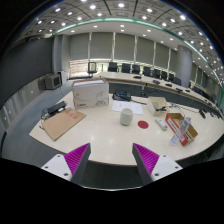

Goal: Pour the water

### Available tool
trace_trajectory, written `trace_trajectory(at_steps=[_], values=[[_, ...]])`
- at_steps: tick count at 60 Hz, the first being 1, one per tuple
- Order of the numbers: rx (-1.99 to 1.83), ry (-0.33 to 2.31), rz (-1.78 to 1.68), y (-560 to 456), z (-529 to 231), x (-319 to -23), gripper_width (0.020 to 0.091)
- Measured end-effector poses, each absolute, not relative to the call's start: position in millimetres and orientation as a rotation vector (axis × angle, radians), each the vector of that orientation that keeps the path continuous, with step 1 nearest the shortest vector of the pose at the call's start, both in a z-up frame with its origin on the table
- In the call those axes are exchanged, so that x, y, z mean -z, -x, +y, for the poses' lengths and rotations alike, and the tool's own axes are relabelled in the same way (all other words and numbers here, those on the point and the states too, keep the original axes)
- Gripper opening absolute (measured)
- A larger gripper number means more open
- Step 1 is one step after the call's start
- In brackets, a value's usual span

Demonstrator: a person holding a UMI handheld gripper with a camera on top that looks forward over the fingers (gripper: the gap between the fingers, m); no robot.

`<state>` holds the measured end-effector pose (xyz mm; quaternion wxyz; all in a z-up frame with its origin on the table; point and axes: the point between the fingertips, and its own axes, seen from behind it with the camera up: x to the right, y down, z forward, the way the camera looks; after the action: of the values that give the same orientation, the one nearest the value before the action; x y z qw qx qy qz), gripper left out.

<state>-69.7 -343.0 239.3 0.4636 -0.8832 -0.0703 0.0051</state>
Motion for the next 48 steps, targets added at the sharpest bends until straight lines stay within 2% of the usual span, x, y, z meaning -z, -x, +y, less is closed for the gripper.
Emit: trace_trajectory(at_steps=[21, 35, 48], values=[[0.039, 2.167, -0.104, -26.5, -327.3, -214.6, 0.0861], [0.127, 2.106, 0.013, -158.7, -303.2, -191.6, 0.086], [0.16, 2.048, 0.081, -280.8, -252.5, -156.3, 0.086]])
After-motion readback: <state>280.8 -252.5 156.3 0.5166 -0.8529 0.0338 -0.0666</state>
